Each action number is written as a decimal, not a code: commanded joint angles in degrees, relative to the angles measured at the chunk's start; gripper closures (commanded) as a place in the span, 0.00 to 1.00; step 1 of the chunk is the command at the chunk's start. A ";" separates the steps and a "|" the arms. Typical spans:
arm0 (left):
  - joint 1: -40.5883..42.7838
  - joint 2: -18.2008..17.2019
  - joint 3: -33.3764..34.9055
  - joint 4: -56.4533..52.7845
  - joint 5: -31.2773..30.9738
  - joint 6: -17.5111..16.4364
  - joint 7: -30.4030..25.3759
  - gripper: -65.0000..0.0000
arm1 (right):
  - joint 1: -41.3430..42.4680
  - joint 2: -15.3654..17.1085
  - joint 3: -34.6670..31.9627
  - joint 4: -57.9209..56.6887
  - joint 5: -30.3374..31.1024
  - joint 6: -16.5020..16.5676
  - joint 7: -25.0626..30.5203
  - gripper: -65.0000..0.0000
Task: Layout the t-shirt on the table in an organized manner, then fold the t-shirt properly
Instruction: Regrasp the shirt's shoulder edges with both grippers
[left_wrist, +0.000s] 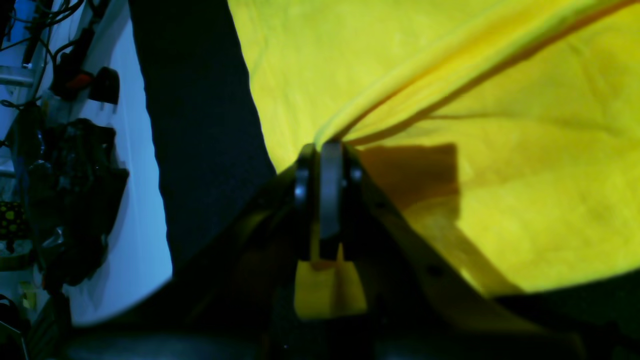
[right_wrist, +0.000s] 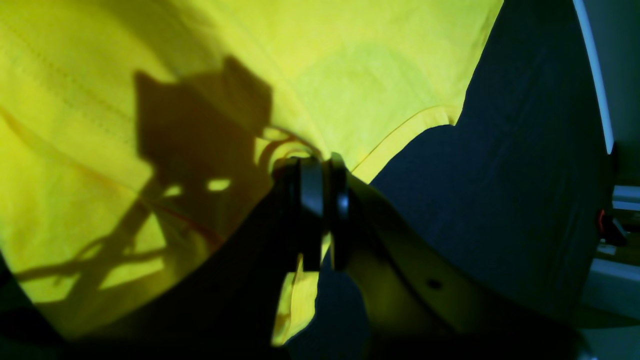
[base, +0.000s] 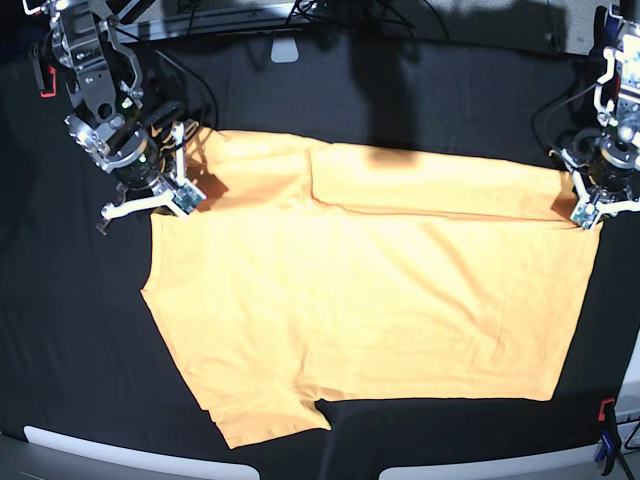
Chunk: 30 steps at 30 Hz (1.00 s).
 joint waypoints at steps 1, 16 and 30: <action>-0.79 -1.14 -0.44 0.68 0.07 1.07 -1.16 1.00 | 0.92 0.66 0.42 0.87 0.28 -0.52 0.68 0.93; 0.55 -3.17 -0.46 2.36 0.20 1.11 2.29 0.63 | 0.63 2.69 0.44 6.14 1.14 -0.61 -3.15 0.63; 18.80 -11.32 -0.44 14.01 9.14 -1.99 -8.09 0.63 | -14.43 7.17 0.42 17.14 0.74 -0.22 -7.72 0.63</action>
